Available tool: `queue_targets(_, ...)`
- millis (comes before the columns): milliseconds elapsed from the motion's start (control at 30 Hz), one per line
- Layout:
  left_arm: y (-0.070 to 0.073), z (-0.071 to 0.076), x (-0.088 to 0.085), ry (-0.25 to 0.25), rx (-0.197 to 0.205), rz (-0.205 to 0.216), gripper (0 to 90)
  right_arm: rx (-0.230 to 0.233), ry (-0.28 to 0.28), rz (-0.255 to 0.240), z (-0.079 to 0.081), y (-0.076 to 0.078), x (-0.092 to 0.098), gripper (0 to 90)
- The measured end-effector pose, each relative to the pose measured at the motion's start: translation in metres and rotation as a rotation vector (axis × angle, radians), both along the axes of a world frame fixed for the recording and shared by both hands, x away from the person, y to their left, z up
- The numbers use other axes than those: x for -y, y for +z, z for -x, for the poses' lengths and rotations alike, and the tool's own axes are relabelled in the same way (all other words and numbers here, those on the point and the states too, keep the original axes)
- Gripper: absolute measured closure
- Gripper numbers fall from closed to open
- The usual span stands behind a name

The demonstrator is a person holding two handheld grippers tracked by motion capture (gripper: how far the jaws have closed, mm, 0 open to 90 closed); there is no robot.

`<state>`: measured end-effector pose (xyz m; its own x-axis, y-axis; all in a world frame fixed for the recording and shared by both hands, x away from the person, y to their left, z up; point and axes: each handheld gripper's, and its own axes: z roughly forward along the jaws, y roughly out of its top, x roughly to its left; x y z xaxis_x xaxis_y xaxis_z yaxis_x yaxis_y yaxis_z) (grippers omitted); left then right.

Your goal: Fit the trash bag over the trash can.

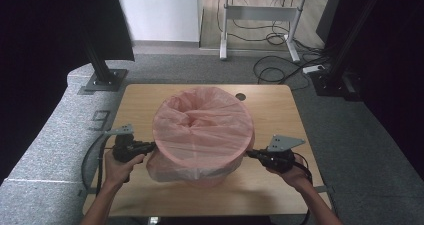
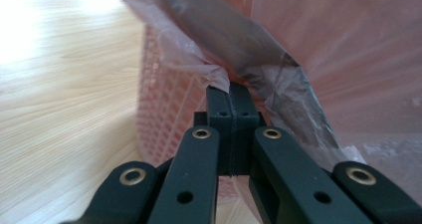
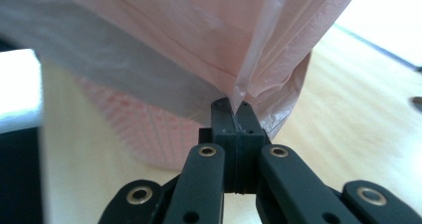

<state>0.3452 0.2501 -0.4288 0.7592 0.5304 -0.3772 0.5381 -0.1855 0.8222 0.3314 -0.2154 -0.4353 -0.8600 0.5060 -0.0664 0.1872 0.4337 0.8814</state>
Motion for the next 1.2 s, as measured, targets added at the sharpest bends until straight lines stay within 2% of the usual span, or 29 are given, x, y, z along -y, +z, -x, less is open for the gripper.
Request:
queue_targets(133, -0.001, -0.004, 0.01, 0.0, -0.004, -0.003, 90.0, -0.008, -0.053, -0.025, -0.021, 0.0, 0.003, 90.0)
queue_targets(167, -0.001, -0.005, 0.011, 0.0, -0.005, -0.008, 90.0, -0.019, -0.067, -0.044, -0.025, 0.0, 0.006, 90.0)
queue_targets(267, -0.003, -0.002, 0.014, 0.017, 0.003, -0.041, 90.0, -0.031, -0.096, -0.09, -0.023, 0.001, 0.021, 88.9)
queue_targets(300, -0.004, -0.001, 0.015, 0.024, 0.004, -0.068, 90.0, -0.029, -0.1, -0.093, -0.018, 0.003, 0.025, 81.2)
queue_targets(333, -0.005, -0.001, 0.016, 0.025, 0.003, -0.075, 90.0, -0.016, -0.121, -0.095, -0.01, 0.004, 0.028, 67.6)
queue_targets(400, -0.007, 0.001, 0.017, 0.022, 0.007, -0.075, 90.0, 0.006, -0.133, -0.107, 0.006, 0.008, 0.032, 49.3)
queue_targets(467, -0.006, 0.002, 0.018, 0.019, 0.006, -0.076, 90.0, 0.029, -0.134, -0.089, 0.026, 0.013, 0.032, 34.3)
queue_targets(533, -0.005, 0.003, 0.02, 0.015, 0.009, -0.075, 90.0, 0.036, -0.118, -0.083, 0.038, 0.016, 0.028, 28.0)
queue_targets(567, -0.005, 0.004, 0.02, 0.013, 0.008, -0.071, 90.0, 0.049, -0.121, -0.09, 0.043, 0.018, 0.022, 22.9)
queue_targets(667, -0.003, 0.007, 0.023, 0.004, 0.014, -0.071, 90.0, 0.078, -0.081, -0.128, 0.051, 0.024, 0.006, 15.4)
queue_targets(733, -0.003, 0.007, 0.023, 0.004, 0.01, -0.063, 90.0, 0.067, -0.033, -0.175, 0.052, 0.032, -0.005, 15.3)
queue_targets(800, -0.003, 0.008, 0.022, 0.002, 0.006, -0.048, 90.0, 0.085, -0.014, -0.174, 0.052, 0.038, -0.015, 17.2)
queue_targets(867, -0.002, 0.009, 0.021, 0.001, 0.014, -0.047, 90.0, 0.115, -0.01, -0.173, 0.054, 0.042, -0.02, 30.8)
queue_targets(933, -0.002, 0.009, 0.019, 0.004, 0.014, -0.046, 90.0, 0.161, -0.05, -0.164, 0.057, 0.041, -0.021, 52.2)
queue_targets(967, -0.002, 0.009, 0.018, 0.002, 0.011, -0.036, 90.0, 0.167, -0.063, -0.17, 0.057, 0.04, -0.019, 61.2)
queue_targets(1067, -0.002, 0.009, 0.018, -0.002, 0.014, -0.033, 90.0, 0.169, -0.089, -0.166, 0.054, 0.038, -0.014, 76.7)
queue_targets(1133, -0.002, 0.01, 0.02, 0.002, 0.025, -0.046, 89.9, 0.154, -0.092, -0.164, 0.05, 0.037, -0.014, 81.5)
queue_targets(1200, -0.002, 0.013, 0.021, 0.014, 0.062, -0.111, 89.7, 0.122, -0.07, -0.165, 0.046, 0.036, -0.011, 81.5)
